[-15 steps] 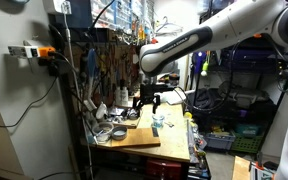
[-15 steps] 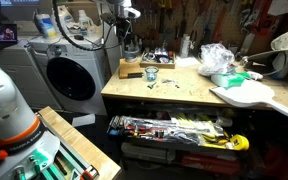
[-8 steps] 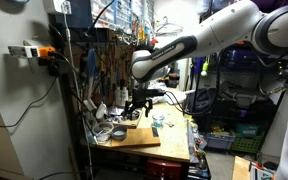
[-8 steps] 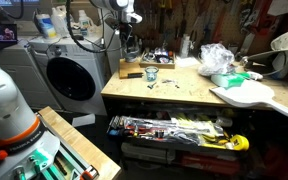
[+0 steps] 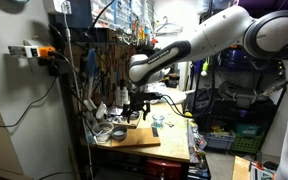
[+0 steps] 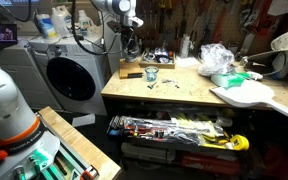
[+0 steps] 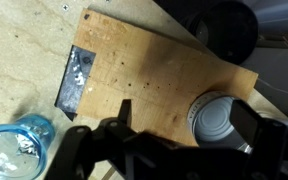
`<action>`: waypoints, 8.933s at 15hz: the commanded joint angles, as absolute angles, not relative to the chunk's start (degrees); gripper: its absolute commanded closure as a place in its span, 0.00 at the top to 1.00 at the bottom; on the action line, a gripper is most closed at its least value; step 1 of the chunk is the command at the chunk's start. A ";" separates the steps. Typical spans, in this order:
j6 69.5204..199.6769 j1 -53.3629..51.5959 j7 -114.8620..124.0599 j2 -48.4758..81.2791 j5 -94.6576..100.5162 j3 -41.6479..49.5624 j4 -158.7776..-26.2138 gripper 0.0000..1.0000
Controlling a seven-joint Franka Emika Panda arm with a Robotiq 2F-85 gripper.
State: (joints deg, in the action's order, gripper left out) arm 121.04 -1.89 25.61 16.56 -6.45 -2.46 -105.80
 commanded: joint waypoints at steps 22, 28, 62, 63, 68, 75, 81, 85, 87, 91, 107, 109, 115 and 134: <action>128.04 -5.86 31.60 30.46 -6.96 1.23 -95.60 0.12; 125.61 -6.23 35.69 24.49 -2.95 4.60 -98.42 0.01; 128.16 -8.83 36.35 38.99 -8.37 0.33 -77.57 0.57; 127.86 -8.76 36.13 38.56 -8.45 0.24 -77.63 0.66; 125.56 -8.82 36.29 37.61 -7.96 0.53 -77.16 1.00; 118.79 -9.28 36.94 38.77 -5.53 2.10 -75.86 1.00; 117.22 -8.80 36.51 40.27 -5.49 1.93 -74.72 1.00; 117.77 -8.87 36.47 41.10 -5.66 1.79 -74.14 0.96; 117.46 -9.07 36.80 41.66 -5.40 1.97 -73.63 0.91; 117.91 -9.07 36.77 42.55 -5.61 1.92 -72.66 0.53; 119.35 -8.35 34.52 39.13 -6.64 1.03 -74.58 0.01; 119.41 -7.93 33.80 38.49 -7.25 0.69 -74.79 0.01; 119.16 -6.98 28.16 31.24 -6.37 1.05 -85.60 0.01; 136.39 2.00 4.97 3.21 -8.20 2.49 -128.96 0.01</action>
